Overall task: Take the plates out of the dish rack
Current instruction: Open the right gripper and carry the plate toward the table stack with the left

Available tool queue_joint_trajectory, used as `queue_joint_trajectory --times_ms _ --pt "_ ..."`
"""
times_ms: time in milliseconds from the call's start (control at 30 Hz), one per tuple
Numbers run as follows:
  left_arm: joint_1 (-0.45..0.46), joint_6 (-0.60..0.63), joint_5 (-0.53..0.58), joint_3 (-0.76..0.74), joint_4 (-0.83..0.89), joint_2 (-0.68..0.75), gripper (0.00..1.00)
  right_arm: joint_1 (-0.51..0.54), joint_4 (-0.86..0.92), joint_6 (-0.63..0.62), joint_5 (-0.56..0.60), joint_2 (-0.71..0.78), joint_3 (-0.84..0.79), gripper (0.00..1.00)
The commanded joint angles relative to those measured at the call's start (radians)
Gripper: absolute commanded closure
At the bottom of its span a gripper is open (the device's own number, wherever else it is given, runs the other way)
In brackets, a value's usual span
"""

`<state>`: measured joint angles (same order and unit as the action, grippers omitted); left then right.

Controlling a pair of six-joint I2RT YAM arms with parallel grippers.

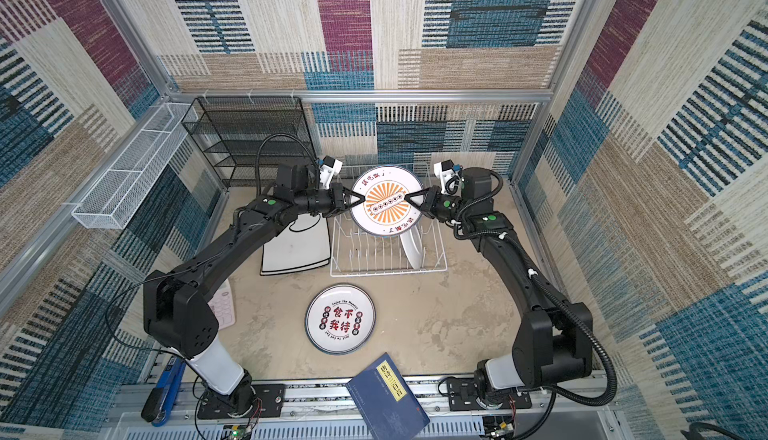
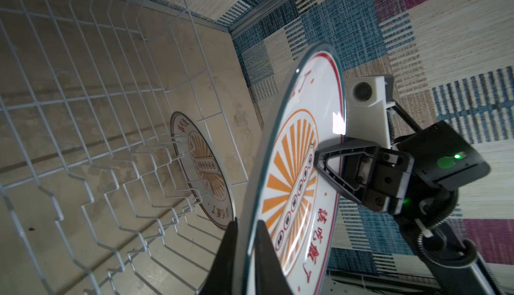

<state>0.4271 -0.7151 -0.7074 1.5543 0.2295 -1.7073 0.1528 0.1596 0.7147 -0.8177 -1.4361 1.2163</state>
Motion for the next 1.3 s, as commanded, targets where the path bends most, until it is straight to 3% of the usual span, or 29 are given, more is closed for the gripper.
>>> queue_joint_trajectory --times_ms 0,67,200,267,433,500,533,700,933,1267 --pt "0.009 0.034 -0.031 0.009 0.004 0.013 1.0 0.008 -0.035 0.002 -0.001 -0.003 0.006 1.0" --pt "0.01 0.037 -0.029 0.006 0.009 0.023 1.0 0.008 -0.035 -0.001 0.0 -0.004 0.008 0.96" --pt "0.01 0.027 -0.024 -0.009 0.01 0.047 1.0 0.008 -0.017 -0.045 0.02 0.005 0.015 0.73" --pt "0.008 0.023 -0.017 -0.011 0.022 0.065 1.0 0.008 0.042 -0.116 0.078 0.017 0.047 0.57" --pt "-0.005 0.031 0.035 -0.034 0.08 0.134 1.0 0.008 0.111 -0.292 0.207 0.077 0.08 0.35" --pt "-0.012 0.031 0.055 -0.053 0.104 0.168 1.0 0.008 0.102 -0.35 0.254 0.118 0.056 0.18" --pt "-0.016 0.032 0.065 -0.062 0.119 0.187 1.0 0.008 0.094 -0.387 0.278 0.146 0.039 0.01" --pt "-0.037 0.034 0.099 -0.118 0.201 0.285 1.0 0.008 0.049 -0.583 0.301 0.274 -0.051 0.01" --pt "-0.056 0.047 0.164 -0.254 0.337 0.447 1.0 0.01 0.018 -0.86 0.194 0.412 -0.176 0.01" --pt "-0.064 0.008 0.214 -0.548 0.443 0.722 1.0 0.024 0.173 -1.062 0.128 0.437 -0.216 0.01"
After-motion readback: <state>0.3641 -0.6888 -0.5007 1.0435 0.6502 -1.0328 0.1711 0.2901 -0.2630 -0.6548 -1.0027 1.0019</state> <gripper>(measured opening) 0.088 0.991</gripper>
